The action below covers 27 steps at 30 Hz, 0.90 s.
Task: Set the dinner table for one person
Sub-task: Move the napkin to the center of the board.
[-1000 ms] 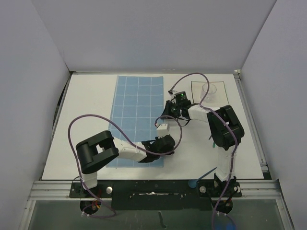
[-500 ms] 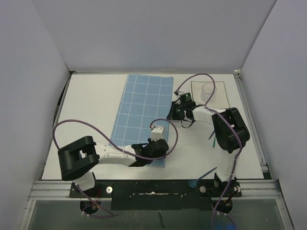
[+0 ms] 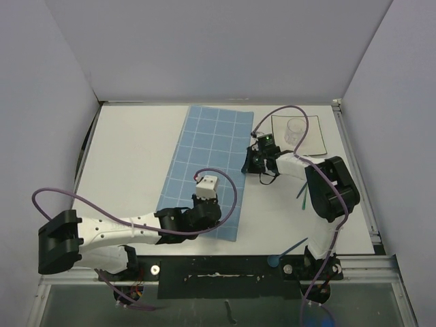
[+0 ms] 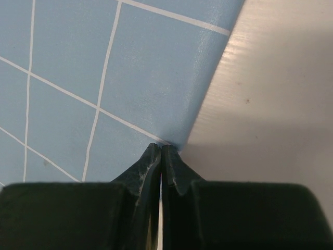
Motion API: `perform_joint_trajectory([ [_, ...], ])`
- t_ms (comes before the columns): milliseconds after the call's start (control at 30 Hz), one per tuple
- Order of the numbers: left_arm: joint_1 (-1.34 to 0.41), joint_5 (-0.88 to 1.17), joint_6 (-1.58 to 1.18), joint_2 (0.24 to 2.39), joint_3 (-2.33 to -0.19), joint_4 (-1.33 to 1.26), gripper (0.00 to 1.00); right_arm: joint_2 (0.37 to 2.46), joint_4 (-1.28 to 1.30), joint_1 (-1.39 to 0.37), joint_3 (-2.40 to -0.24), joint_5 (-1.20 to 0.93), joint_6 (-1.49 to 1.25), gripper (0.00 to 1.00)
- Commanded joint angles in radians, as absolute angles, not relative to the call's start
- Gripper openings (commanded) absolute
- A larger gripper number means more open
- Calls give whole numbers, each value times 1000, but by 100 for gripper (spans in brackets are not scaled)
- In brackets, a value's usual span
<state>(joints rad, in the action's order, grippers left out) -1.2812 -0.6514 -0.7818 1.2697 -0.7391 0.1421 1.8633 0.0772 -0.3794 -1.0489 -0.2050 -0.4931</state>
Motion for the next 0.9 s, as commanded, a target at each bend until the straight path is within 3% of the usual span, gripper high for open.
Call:
perform_joint_trajectory([
  [0, -1284, -756, -851, 1182, -694, 298, 0, 1824, 263, -400, -1055, -96, -457, 0],
  [300, -1282, -854, -935, 917, -592, 503, 0, 1777, 275, -444, -1057, -95, -481, 0],
  [467, -1278, -882, -985, 821, -545, 604, 0, 1768, 328, -546, -1167, -59, -485, 0],
  [700, -1274, -894, -996, 787, -539, 643, 0, 1794, 421, -686, -1386, -53, -480, 0],
  [867, -1267, -914, -1011, 780, -543, 675, 0, 1794, 396, -817, -1346, -28, -552, 0],
])
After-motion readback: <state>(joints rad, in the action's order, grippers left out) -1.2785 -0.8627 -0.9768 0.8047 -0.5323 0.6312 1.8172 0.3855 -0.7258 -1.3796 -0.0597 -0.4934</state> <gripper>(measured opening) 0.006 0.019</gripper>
